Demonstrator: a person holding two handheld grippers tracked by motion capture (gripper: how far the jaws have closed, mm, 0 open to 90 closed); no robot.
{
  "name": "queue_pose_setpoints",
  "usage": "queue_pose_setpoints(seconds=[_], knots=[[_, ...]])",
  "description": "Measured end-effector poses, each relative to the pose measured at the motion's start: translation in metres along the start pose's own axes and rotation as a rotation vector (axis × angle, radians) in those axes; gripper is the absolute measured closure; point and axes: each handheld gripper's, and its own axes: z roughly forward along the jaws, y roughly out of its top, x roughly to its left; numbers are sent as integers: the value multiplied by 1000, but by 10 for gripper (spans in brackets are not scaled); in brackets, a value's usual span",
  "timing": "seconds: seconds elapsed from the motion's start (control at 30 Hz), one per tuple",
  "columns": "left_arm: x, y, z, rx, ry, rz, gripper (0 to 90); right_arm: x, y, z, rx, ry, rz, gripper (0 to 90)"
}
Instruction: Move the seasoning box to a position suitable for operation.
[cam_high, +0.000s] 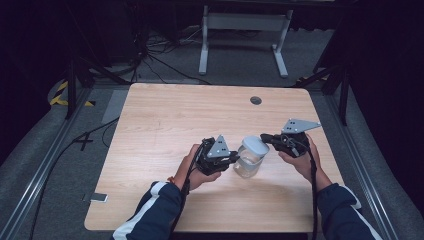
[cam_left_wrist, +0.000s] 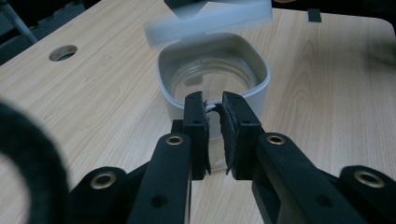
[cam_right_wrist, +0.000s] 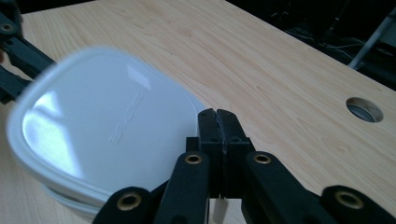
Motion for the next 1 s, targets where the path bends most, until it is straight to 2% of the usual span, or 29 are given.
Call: queue_pose_setpoints(seconds=[0.07,0.1,0.3,0.5,0.63,0.77,0.83,0.87,1.0], knots=[[0,1,1,4,1,6,820,0,-1,2,0,8,2,900],[0,4,3,-9,0,6,836,2,-2,5,15,3,-11,900],[2,9,4,-31,11,-7,844,2,-2,3,4,6,-7,900],[4,15,3,-35,22,0,865,2,-3,4,8,5,-16,900],[6,19,3,-53,19,-15,864,2,-2,3,3,6,-20,900],[8,24,5,-52,29,-3,862,2,-3,2,9,11,-20,900],[7,26,5,-51,26,-12,860,2,-4,1,9,13,-24,900],[10,31,6,-52,29,2,860,2,-5,-2,16,13,-27,899],[13,39,9,-47,24,4,854,2,-9,-8,30,9,-35,898]])
